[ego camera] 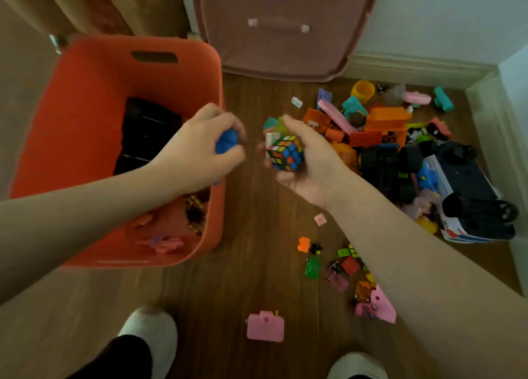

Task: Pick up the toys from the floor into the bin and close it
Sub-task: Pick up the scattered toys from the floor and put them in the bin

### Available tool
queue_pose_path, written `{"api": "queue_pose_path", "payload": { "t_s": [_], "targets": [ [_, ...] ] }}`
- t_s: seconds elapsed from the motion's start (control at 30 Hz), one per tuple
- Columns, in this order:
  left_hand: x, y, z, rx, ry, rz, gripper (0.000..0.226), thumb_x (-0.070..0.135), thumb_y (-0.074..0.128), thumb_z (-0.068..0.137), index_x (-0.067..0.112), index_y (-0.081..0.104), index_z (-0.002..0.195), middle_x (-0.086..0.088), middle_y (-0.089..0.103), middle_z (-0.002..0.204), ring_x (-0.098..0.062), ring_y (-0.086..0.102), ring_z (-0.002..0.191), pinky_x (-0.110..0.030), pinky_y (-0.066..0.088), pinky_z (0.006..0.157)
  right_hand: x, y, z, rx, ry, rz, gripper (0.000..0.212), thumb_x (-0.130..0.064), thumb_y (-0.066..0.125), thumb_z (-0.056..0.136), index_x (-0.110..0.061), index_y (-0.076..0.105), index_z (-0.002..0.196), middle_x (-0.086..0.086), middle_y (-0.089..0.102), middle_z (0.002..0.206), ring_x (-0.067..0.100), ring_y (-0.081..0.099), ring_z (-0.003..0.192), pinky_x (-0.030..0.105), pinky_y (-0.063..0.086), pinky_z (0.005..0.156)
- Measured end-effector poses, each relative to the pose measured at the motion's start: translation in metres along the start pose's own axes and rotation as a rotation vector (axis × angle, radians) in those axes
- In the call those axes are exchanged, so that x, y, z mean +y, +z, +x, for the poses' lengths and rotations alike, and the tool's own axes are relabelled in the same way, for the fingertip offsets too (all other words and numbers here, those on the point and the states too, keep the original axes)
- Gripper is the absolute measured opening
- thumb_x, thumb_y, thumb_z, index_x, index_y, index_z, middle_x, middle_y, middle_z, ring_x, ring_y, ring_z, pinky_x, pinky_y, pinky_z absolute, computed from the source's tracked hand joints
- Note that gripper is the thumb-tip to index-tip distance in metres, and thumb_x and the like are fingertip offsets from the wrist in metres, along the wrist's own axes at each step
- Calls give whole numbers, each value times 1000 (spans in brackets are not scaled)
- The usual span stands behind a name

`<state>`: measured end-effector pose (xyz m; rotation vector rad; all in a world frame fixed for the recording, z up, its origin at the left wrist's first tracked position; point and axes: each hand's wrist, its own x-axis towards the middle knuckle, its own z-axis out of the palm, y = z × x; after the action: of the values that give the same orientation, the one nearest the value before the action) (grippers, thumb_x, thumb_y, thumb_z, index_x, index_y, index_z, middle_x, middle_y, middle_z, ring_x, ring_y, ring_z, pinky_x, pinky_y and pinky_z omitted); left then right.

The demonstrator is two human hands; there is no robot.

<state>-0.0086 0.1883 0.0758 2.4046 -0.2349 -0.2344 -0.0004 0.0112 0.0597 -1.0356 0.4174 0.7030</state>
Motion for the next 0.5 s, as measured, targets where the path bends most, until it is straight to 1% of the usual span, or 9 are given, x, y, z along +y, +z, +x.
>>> {"api": "queue_pose_path", "payload": {
  "t_s": [0.1,0.13,0.17,0.23,0.3,0.33,0.37,0.43,0.5],
  "targets": [
    [-48,-11,-6,-52,-363,49,30,28,58,81,13,58,107,-12,53,100,-30,55,93,-25,39,69,-3,46,13,62,-31,-187,31,-44,51,92,-16,63,89,6,63,83,16,59,66,18,41,40],
    [-58,-11,-10,-81,-455,59,35,21,60,83,11,54,116,-14,55,103,-30,56,92,-26,40,70,-2,56,16,67,-24,-203,32,-44,52,92,-15,65,97,8,66,93,16,61,69,20,46,43],
    [-67,-10,-15,-116,-492,69,41,17,60,84,10,49,124,-15,55,107,-29,56,90,-27,41,70,-1,63,19,67,-16,-202,36,-44,53,92,-14,64,109,10,65,106,17,63,74,22,50,48],
    [-84,-11,-22,-179,-471,75,54,17,59,85,10,39,135,-16,53,119,-30,57,94,-29,45,74,1,71,22,67,-4,-203,43,-40,53,93,-10,58,123,13,62,119,19,66,83,24,57,60],
    [-91,-11,-27,-194,-453,98,63,20,58,86,11,30,142,-18,44,134,-34,50,115,-37,44,92,0,69,21,50,-5,-235,47,-38,48,96,-3,54,126,16,64,118,21,68,91,25,59,71],
    [-91,-10,-29,-164,-440,106,64,18,57,86,11,29,143,-17,39,139,-35,43,123,-40,39,100,-2,66,19,20,-10,-257,47,-37,44,98,-1,52,127,16,64,117,21,68,94,25,58,74],
    [-90,-10,-32,-101,-422,95,62,16,56,86,10,31,142,-15,37,139,-34,39,126,-41,36,104,-4,63,17,-17,-16,-288,47,-36,40,99,-1,51,128,15,64,118,21,68,97,26,58,76],
    [-81,-12,-40,68,-357,50,53,10,55,84,9,38,134,-12,38,133,-29,39,123,-38,36,102,-7,60,13,-73,-45,-391,42,-34,35,101,-6,55,125,10,66,116,19,69,98,26,58,77],
    [-71,-12,-47,147,-239,56,44,8,55,83,9,45,126,-9,40,125,-26,40,117,-38,37,100,-10,57,12,-47,-125,-495,37,-32,34,101,-11,60,117,5,69,109,16,69,94,26,56,76]
  ]
}}
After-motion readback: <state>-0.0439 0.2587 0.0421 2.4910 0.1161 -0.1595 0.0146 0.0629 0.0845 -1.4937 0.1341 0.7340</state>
